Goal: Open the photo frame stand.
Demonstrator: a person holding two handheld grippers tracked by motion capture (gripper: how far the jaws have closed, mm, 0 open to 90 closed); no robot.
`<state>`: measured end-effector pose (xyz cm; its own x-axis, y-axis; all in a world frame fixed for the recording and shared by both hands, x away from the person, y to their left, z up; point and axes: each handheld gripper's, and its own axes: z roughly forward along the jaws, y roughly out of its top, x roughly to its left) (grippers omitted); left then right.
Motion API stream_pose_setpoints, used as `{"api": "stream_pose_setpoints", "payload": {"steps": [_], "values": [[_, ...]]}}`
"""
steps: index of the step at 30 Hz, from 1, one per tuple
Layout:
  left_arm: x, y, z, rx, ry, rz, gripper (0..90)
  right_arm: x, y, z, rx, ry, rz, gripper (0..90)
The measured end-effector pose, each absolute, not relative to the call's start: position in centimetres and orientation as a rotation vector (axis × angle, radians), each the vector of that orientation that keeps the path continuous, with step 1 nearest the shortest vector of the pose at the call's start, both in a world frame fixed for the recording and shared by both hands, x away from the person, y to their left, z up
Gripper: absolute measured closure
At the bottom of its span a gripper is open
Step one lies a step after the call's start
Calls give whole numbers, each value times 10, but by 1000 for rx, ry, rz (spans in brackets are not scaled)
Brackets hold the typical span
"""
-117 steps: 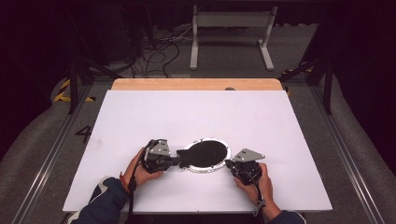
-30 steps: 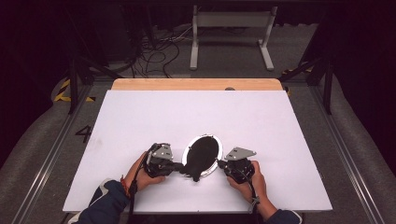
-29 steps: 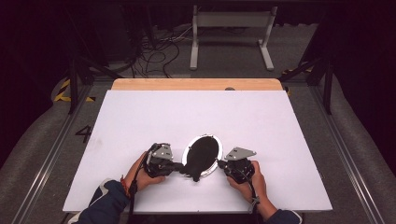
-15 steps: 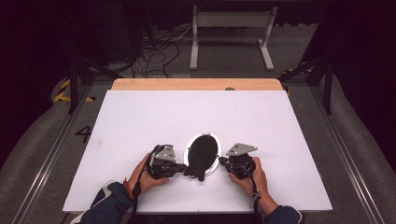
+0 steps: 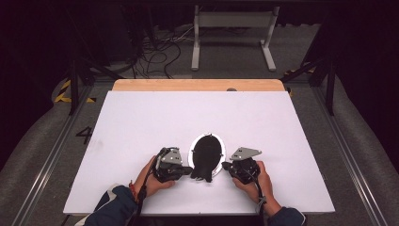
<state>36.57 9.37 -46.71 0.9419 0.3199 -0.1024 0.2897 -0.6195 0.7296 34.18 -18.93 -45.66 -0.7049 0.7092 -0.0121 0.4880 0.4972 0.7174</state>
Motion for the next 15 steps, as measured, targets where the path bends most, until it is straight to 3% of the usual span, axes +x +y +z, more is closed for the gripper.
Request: {"api": "stream_pose_setpoints", "payload": {"steps": [15], "values": [[361, 82, -467, 2279, 420, 77, 900, 343, -197, -458, 1045, 2398, 1029, 900]]}}
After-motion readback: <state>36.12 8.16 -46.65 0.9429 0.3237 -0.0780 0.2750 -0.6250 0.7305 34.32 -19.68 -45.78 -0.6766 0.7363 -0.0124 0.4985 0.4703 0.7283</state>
